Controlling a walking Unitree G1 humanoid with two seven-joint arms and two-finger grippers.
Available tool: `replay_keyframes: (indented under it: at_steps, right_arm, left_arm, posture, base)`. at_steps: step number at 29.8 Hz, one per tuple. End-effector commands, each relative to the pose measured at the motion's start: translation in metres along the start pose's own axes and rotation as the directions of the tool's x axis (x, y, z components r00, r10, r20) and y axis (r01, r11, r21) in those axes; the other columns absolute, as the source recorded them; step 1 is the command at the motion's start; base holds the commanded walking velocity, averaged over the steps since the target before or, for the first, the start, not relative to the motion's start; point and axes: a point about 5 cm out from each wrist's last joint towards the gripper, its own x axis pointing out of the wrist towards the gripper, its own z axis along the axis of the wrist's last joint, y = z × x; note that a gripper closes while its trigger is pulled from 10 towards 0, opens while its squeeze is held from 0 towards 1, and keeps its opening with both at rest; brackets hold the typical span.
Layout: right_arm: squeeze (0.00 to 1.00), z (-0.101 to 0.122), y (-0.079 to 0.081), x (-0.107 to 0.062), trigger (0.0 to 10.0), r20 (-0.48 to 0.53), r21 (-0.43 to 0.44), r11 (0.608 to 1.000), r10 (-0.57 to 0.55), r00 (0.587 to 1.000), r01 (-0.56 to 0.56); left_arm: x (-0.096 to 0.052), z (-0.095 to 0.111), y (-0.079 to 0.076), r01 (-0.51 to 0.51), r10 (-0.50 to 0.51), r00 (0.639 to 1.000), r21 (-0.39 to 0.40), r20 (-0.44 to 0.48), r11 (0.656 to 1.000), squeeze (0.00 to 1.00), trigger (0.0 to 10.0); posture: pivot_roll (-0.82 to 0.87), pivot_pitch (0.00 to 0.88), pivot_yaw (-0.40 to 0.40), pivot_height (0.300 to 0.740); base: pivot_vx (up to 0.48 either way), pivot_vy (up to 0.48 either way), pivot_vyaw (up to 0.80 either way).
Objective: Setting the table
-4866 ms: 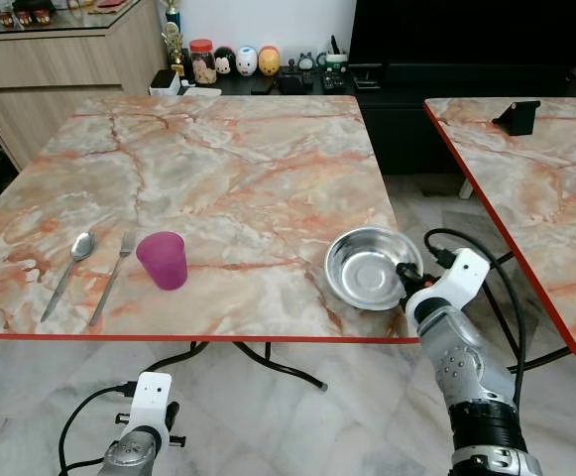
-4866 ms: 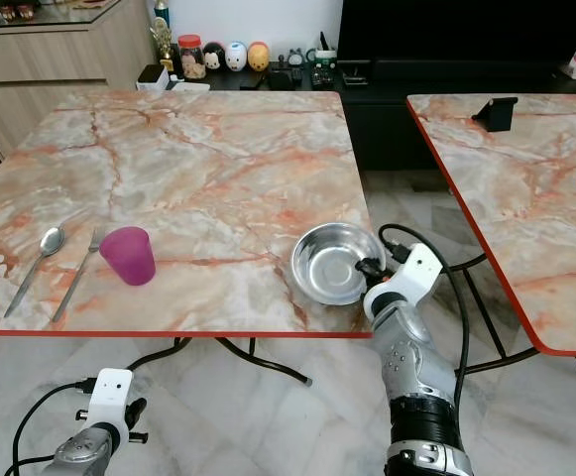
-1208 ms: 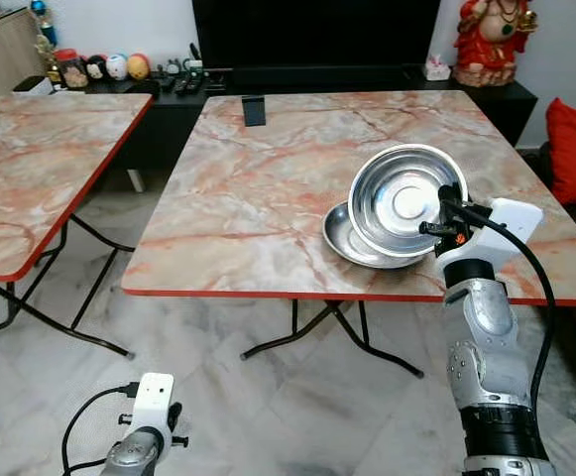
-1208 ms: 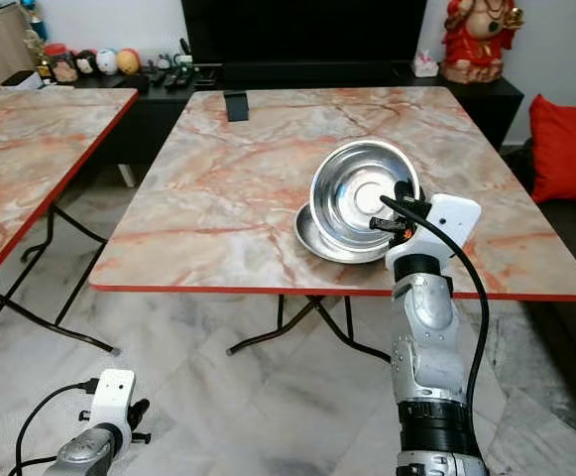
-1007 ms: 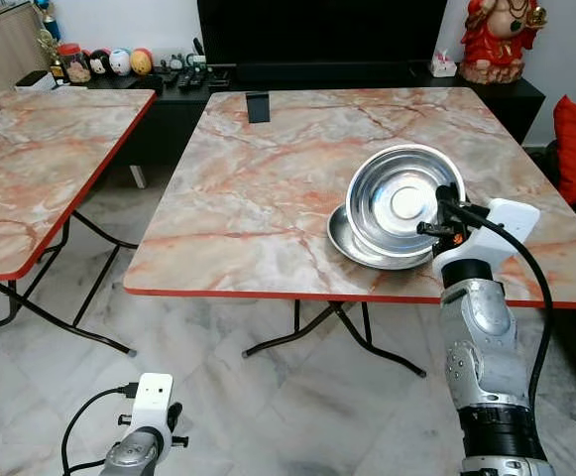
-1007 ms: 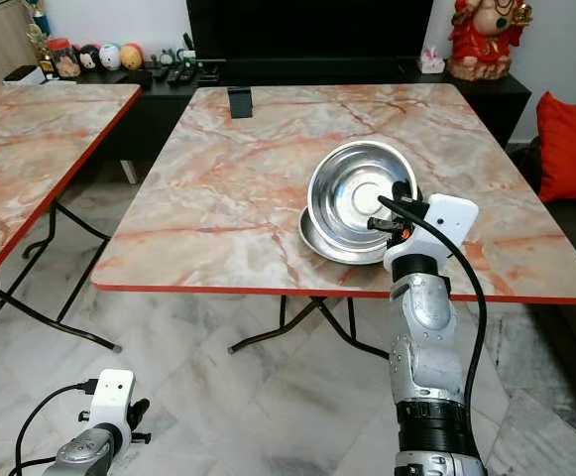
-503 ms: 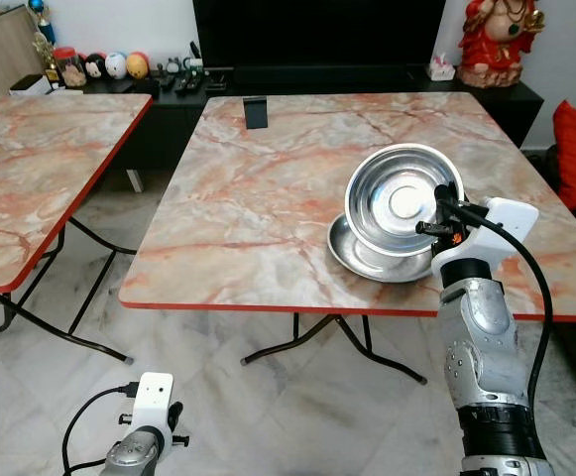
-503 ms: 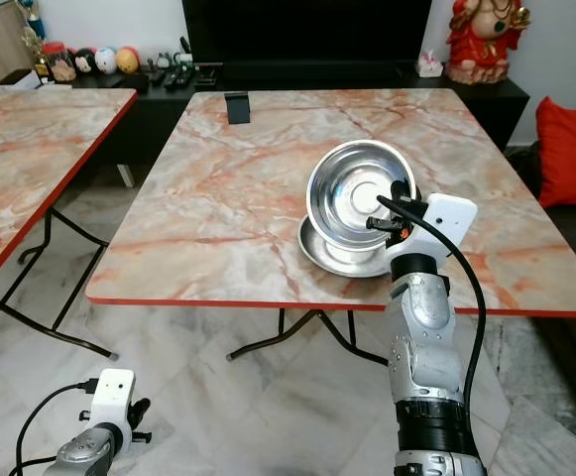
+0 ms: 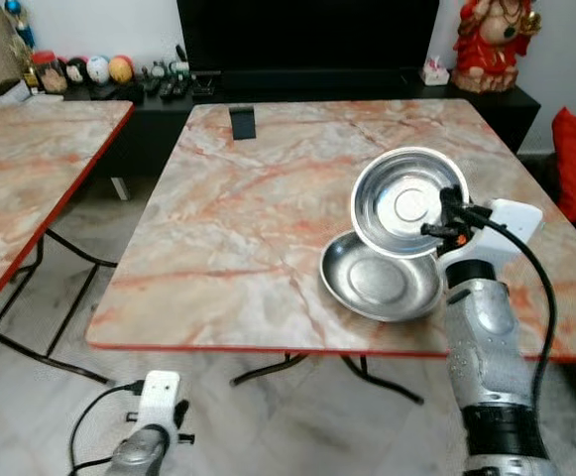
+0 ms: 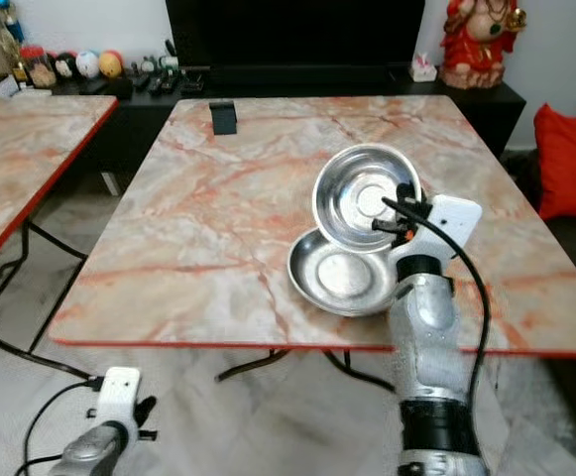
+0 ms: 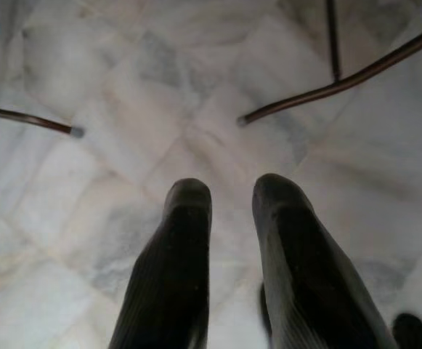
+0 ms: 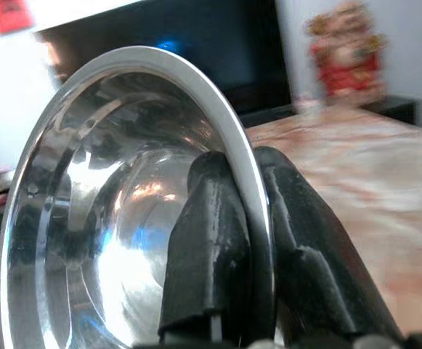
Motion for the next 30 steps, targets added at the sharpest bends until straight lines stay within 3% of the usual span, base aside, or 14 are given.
replay_keyframes:
  at_steps: [1,9,14,18,23,30]
  right_arm:
    - [0.0,0.007,-0.007,0.001,10.0,0.022,-0.007,1.0,-0.018,1.0,0.019]
    - [0.0,0.006,-0.013,0.005,10.0,-0.062,0.07,0.995,-0.062,0.996,0.066]
    - [0.0,0.0,-0.014,0.007,10.0,-0.192,0.08,0.993,-0.074,0.979,0.091]
    - [0.0,-0.005,-0.01,0.007,10.0,-0.291,0.161,0.982,-0.052,0.955,0.102]
    - [0.0,-0.015,-0.013,0.005,10.0,-0.413,0.112,0.991,-0.023,0.91,0.076]
    - [0.0,-0.021,-0.026,0.005,10.0,-0.497,0.086,0.988,-0.069,0.865,0.128]
  left_arm:
    - [0.0,-0.003,-0.003,0.004,-0.004,1.0,-0.005,-0.013,1.0,0.0,10.0]
    - [0.0,-0.003,-0.004,0.007,-0.007,1.0,0.0,-0.02,1.0,0.0,10.0]
    - [0.0,-0.004,-0.004,0.009,-0.009,1.0,0.003,-0.022,1.0,0.0,10.0]
    - [-0.001,-0.005,-0.004,0.009,-0.009,1.0,0.003,-0.026,1.0,0.0,10.0]
    - [-0.001,-0.006,-0.005,0.009,-0.009,1.0,0.0,-0.028,1.0,0.0,10.0]
    - [-0.001,-0.007,-0.006,0.011,-0.011,0.999,-0.005,-0.032,1.0,0.0,10.0]
  posture:
    - [-0.04,0.0,0.022,0.74]
    - [-0.04,0.0,0.023,0.74]
    - [-0.04,0.0,0.022,0.74]
    - [-0.04,0.0,0.021,0.74]
    - [-0.04,0.0,0.02,0.74]
    - [-0.04,0.0,0.012,0.74]
  base:
    - [0.0,0.0,0.0]
    - [0.0,0.0,0.0]
    - [0.0,0.0,0.0]
    - [0.0,0.0,0.0]
    - [0.0,0.0,0.0]
    - [0.0,0.0,0.0]
